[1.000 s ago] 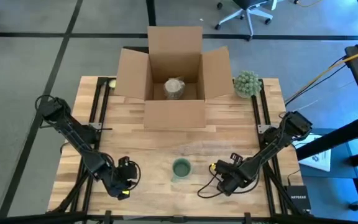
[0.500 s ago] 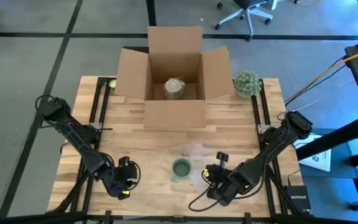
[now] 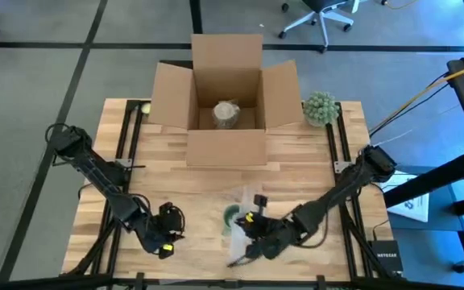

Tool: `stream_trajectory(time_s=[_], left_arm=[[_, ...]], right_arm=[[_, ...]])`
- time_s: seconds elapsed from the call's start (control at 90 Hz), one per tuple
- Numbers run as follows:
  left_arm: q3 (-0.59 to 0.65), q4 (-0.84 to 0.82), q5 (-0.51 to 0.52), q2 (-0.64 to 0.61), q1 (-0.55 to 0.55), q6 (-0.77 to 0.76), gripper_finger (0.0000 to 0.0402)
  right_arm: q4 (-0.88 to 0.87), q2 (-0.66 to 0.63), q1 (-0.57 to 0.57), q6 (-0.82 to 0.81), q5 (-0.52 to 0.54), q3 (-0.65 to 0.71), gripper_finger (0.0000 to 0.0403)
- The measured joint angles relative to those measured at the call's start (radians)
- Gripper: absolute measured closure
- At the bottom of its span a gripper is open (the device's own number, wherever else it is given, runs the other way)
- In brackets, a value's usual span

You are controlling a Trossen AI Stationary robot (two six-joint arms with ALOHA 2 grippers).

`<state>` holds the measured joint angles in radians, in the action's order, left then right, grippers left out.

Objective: Wrap mug
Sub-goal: Wrap the dark green mug using the transparent bubble wrap

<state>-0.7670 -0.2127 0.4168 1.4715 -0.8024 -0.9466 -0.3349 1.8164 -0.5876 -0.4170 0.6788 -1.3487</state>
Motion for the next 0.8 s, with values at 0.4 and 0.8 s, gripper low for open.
stream_trajectory(time_s=[0.4,0.8], left_arm=[[-0.057,0.053,0.015,0.000,0.070,0.122,0.0308],[-0.081,0.350,0.059,0.025,0.214,0.426,0.0308]], right_arm=[[0.056,0.066,0.134,0.006,-0.168,0.000,0.0402],[0.096,0.100,0.143,0.015,-0.202,0.000,0.0402]])
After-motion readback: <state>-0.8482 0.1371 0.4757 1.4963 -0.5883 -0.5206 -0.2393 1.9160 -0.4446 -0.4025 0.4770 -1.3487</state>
